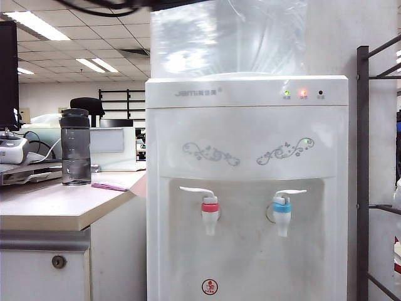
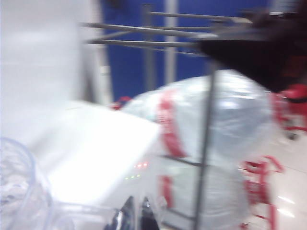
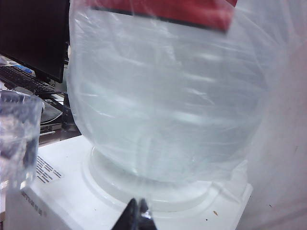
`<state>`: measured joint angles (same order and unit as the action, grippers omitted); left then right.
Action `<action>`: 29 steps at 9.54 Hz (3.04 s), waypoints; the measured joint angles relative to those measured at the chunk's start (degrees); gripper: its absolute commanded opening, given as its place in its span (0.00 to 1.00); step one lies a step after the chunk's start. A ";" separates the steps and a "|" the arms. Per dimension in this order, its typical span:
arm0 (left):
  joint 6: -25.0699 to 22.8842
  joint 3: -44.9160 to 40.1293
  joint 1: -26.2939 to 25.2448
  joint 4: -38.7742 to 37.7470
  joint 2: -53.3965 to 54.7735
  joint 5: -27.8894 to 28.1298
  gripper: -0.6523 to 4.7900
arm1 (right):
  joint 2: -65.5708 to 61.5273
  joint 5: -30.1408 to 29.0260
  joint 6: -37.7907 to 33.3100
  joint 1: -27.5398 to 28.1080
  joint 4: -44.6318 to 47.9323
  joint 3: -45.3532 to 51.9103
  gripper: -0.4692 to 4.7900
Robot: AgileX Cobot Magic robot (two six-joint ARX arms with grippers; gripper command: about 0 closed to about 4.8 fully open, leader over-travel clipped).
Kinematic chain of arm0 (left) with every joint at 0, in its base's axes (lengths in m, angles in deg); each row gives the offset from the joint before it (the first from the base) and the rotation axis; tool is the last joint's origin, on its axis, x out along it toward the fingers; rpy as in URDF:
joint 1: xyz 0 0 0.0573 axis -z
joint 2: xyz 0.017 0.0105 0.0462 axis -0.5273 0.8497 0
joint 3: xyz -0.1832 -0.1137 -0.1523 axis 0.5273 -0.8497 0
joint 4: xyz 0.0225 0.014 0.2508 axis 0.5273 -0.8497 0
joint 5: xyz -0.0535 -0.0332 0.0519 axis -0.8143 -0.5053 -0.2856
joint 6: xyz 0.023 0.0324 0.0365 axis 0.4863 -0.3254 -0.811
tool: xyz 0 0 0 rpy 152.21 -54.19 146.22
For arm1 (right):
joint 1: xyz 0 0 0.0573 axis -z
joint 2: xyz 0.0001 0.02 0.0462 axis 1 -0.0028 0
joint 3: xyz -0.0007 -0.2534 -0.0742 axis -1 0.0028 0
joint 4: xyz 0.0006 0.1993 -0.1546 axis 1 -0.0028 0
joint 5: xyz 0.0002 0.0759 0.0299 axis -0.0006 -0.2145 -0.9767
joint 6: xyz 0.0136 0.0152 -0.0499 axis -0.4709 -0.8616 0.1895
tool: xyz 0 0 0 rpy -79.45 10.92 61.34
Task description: Pick up the plastic mug from the left desk, go to the cold water outlet of the water dispenser, press the vertical switch to get some water, then put the mug back on the desk.
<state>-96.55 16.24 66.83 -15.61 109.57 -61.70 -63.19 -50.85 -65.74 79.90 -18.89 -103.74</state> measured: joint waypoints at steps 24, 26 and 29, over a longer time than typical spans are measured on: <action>-7.76 -8.94 -38.66 34.10 36.35 -8.59 0.11 | 3.21 -0.04 -0.55 -0.02 -1.77 0.00 0.09; -7.72 -8.90 -38.47 37.35 38.93 -8.81 0.11 | 3.21 -0.04 -0.55 -0.02 -1.77 0.00 0.09; -7.85 -8.79 -38.36 39.12 40.06 -8.94 0.11 | 3.21 -0.24 -0.55 -0.02 -1.79 0.00 0.09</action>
<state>-104.39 7.45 28.47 23.52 149.64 -70.64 -59.98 -51.09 -66.29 79.88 -20.68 -103.74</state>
